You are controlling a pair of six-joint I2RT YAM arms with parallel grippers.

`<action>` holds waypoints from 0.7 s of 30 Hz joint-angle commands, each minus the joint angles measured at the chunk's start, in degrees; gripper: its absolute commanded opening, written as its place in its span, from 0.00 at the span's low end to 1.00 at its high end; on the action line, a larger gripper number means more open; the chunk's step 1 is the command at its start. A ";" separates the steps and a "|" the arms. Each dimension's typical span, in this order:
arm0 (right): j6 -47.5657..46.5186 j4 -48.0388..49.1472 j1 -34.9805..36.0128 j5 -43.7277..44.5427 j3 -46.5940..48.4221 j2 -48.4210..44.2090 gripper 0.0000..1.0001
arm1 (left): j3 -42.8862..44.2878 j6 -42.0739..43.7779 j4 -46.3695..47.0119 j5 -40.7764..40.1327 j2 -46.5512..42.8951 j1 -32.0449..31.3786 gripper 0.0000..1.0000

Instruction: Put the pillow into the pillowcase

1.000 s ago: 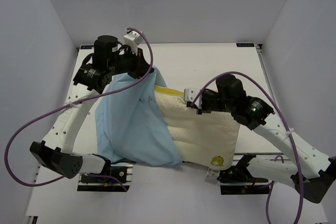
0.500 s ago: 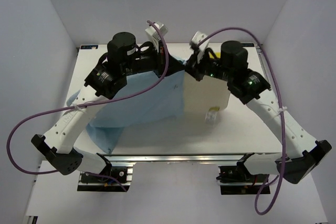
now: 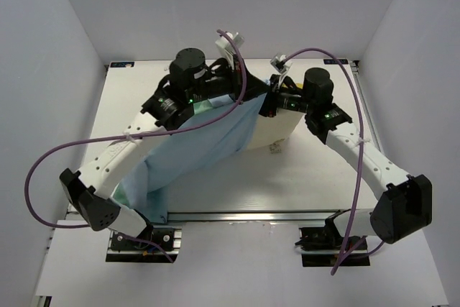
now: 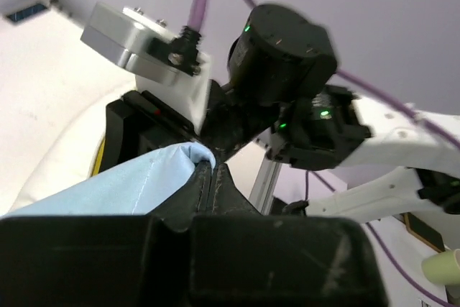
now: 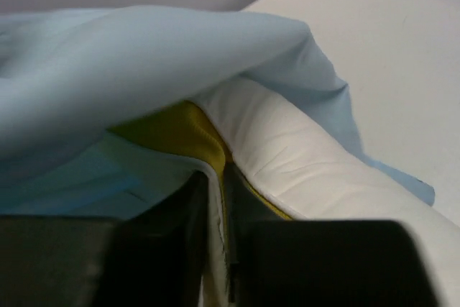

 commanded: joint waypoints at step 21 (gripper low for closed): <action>-45.98 -32.87 -20.27 -2.09 10.55 -10.81 0.89 | -15.33 0.06 6.25 -4.35 -6.64 4.53 0.00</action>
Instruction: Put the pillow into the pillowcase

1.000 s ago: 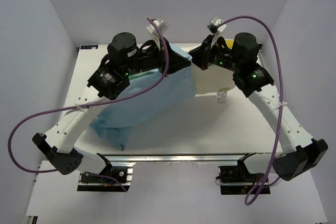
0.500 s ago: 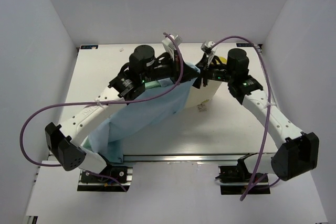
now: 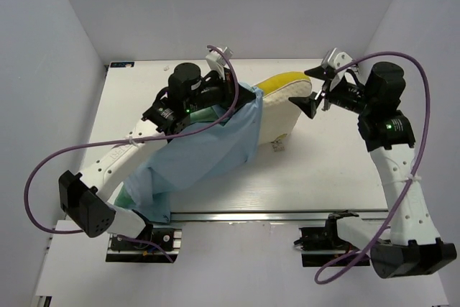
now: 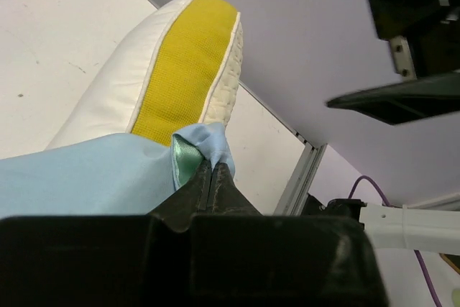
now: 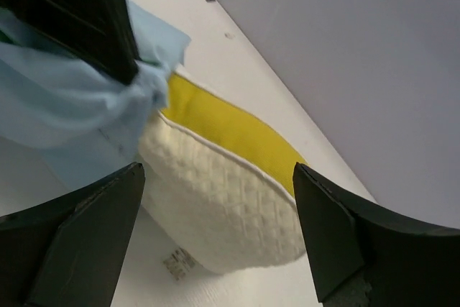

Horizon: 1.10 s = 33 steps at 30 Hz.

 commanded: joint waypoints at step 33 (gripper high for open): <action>26.69 25.15 7.54 -34.44 -6.22 12.38 0.05 | 27.82 -3.28 -4.77 7.40 15.27 2.29 0.00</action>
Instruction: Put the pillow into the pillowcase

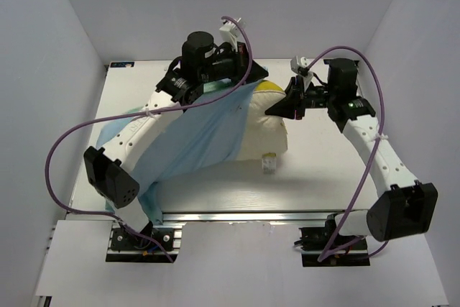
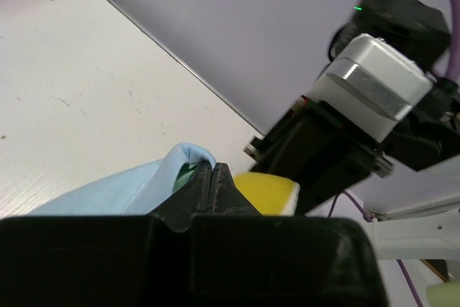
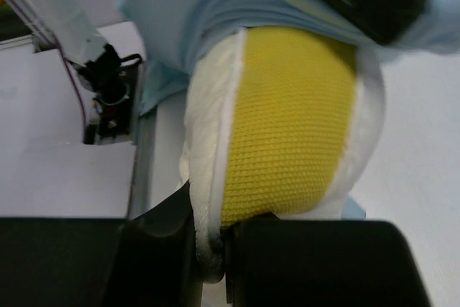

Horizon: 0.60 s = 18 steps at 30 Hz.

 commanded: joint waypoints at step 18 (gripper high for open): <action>36.29 42.49 -2.44 22.62 -18.39 -3.54 0.03 | 7.80 -11.62 6.93 11.02 -1.01 -2.36 0.00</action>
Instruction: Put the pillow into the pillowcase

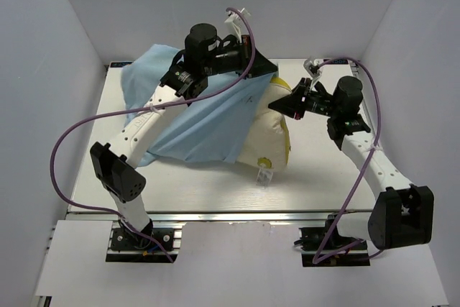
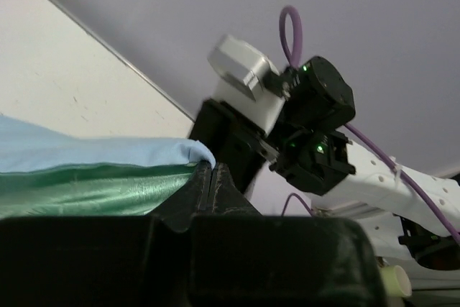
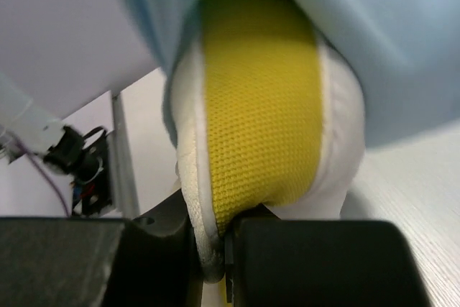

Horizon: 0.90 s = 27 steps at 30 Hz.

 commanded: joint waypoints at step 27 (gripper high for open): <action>17.90 29.27 10.20 6.46 -7.34 1.87 0.04 | 16.61 -14.69 14.08 7.93 18.23 -7.10 0.00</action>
